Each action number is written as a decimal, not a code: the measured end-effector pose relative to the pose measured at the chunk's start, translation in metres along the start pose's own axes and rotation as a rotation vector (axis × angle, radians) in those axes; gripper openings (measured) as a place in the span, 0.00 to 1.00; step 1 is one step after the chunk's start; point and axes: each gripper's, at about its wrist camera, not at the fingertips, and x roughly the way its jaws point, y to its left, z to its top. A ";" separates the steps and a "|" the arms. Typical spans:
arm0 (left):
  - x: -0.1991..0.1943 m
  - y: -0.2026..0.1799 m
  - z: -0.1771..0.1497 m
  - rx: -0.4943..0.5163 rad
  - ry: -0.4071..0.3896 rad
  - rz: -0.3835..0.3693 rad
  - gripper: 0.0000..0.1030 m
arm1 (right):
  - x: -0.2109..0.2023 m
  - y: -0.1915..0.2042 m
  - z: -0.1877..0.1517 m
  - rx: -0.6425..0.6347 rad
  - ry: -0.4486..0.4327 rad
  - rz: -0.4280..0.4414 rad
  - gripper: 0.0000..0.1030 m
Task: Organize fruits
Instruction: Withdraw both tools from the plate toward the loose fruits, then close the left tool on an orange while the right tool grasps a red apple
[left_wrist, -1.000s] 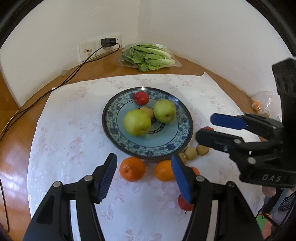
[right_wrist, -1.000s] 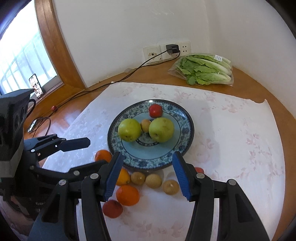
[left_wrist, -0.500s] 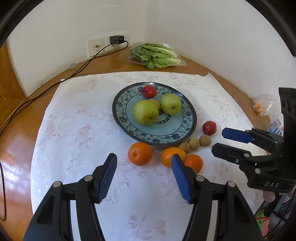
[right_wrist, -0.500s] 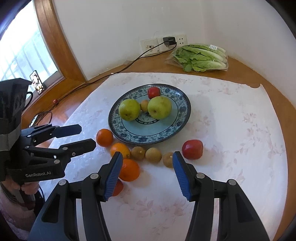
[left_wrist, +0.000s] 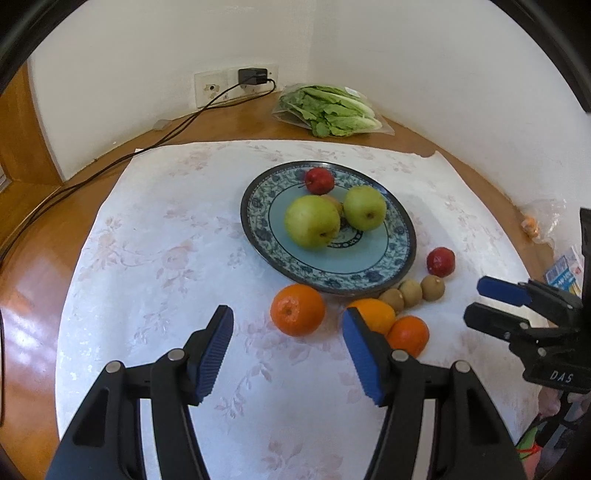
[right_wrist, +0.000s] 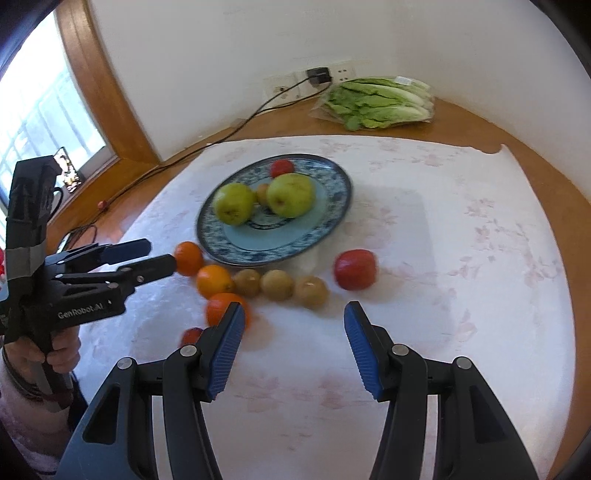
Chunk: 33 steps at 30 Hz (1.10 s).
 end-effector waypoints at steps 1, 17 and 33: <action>0.002 0.001 0.001 -0.007 0.000 0.001 0.63 | 0.000 -0.004 0.000 0.007 -0.001 -0.010 0.55; 0.020 0.001 -0.001 -0.041 0.023 -0.005 0.59 | 0.011 -0.027 0.007 0.036 -0.008 -0.073 0.55; 0.027 -0.001 -0.006 -0.053 0.038 -0.032 0.37 | 0.026 -0.032 0.019 0.043 0.013 -0.080 0.45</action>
